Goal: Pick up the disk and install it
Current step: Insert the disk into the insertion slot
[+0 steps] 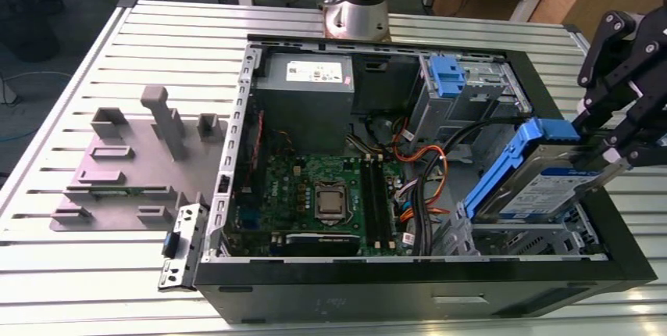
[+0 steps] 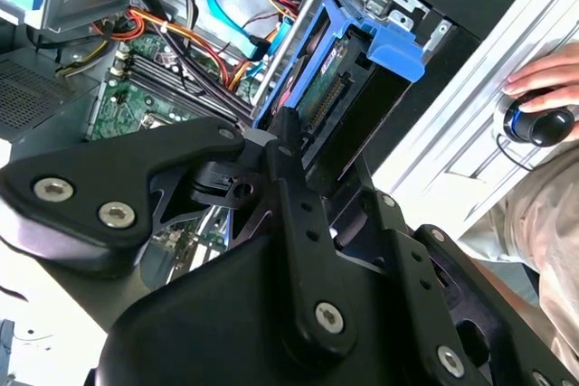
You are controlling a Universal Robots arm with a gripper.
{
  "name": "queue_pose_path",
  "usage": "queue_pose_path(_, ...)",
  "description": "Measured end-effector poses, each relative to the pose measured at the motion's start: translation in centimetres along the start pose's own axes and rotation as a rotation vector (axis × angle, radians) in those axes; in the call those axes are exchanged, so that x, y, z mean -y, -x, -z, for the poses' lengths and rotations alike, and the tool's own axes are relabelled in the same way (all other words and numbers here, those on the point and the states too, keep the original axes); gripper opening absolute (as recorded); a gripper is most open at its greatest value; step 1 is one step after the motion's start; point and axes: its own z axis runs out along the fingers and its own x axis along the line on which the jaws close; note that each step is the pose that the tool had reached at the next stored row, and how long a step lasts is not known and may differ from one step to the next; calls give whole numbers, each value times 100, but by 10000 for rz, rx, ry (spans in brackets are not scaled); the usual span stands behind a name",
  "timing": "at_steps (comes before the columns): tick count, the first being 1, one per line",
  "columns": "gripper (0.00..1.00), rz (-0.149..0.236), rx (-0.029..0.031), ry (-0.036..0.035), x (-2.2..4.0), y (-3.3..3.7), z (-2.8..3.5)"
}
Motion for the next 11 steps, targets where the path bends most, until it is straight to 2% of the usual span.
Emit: queue_pose_path(11,35,0,0,0,7,-6,-197)
